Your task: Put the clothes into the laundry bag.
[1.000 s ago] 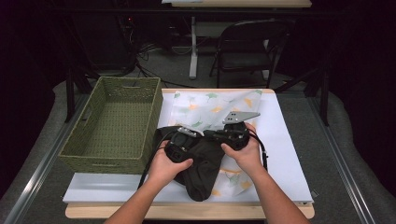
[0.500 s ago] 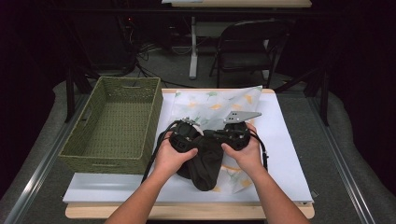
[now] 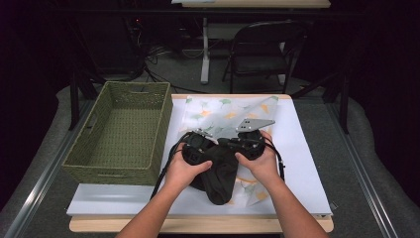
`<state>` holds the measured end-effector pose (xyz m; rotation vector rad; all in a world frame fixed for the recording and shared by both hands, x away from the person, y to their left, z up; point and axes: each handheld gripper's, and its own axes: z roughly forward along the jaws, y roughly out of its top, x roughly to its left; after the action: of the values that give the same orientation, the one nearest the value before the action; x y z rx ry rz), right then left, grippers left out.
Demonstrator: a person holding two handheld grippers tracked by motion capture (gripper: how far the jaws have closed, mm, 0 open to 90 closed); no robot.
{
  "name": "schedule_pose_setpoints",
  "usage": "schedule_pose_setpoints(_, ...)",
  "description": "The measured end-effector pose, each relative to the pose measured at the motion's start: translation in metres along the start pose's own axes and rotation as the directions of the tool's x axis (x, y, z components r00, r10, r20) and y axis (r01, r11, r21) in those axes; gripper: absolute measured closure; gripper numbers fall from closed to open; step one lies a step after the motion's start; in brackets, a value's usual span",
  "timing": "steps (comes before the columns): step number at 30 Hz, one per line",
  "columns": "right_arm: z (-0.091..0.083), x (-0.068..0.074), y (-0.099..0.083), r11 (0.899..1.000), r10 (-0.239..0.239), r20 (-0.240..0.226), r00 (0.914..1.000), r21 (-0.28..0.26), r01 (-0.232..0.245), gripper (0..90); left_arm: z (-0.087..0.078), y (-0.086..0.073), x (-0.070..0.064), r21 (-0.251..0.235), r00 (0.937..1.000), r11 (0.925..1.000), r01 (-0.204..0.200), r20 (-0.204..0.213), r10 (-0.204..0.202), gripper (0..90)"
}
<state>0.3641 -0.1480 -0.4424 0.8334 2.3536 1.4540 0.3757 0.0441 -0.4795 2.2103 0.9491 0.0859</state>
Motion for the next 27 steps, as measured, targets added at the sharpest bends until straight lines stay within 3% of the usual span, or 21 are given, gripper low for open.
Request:
schedule_pose_setpoints(2, 0.000, -0.001, -0.001, 1.000, -0.004, 0.011, 0.9999, 0.007, 0.004, 90.0, 0.000, -0.001, -0.003, -0.009, 0.9995, 0.9997, -0.023, -0.020, 0.023, 46.6)
schedule_pose_setpoints(3, 0.001, -0.002, -0.001, 1.000, 0.000, 0.012, 0.9999, 0.009, 0.000, 90.0, 0.000, -0.001, -0.004, -0.006, 0.9997, 0.9997, -0.024, -0.007, 0.024, 47.3)
schedule_pose_setpoints(8, 0.001, -0.005, -0.003, 1.000, 0.010, 0.015, 0.9998, 0.011, -0.011, 90.0, 0.000, 0.000, -0.005, 0.009, 0.9995, 0.9997, 0.022, 0.021, -0.022, 44.4)
schedule_pose_setpoints(14, 0.001, -0.007, -0.004, 1.000, 0.014, 0.016, 0.9998, 0.009, -0.014, 90.0, -0.011, 0.002, -0.008, -0.028, 0.9986, 0.9990, 0.034, 0.041, -0.033, 39.2)
schedule_pose_setpoints(16, 0.001, -0.010, -0.005, 1.000, 0.019, 0.018, 0.9997, 0.007, -0.019, 90.0, -0.015, 0.002, -0.009, -0.034, 0.9991, 0.9992, 0.020, 0.037, -0.019, 39.2)
schedule_pose_setpoints(24, 0.001, -0.013, -0.006, 1.000, 0.031, 0.022, 0.9993, 0.006, -0.031, 90.0, -0.048, 0.004, -0.018, -0.082, 0.9990, 0.9964, -0.018, 0.038, 0.021, 37.7)
schedule_pose_setpoints(27, 0.000, -0.013, -0.006, 1.000, 0.030, 0.024, 0.9993, 0.004, -0.030, 90.0, -0.064, 0.003, -0.017, -0.099, 0.9992, 0.9945, -0.034, 0.018, 0.036, 37.1)
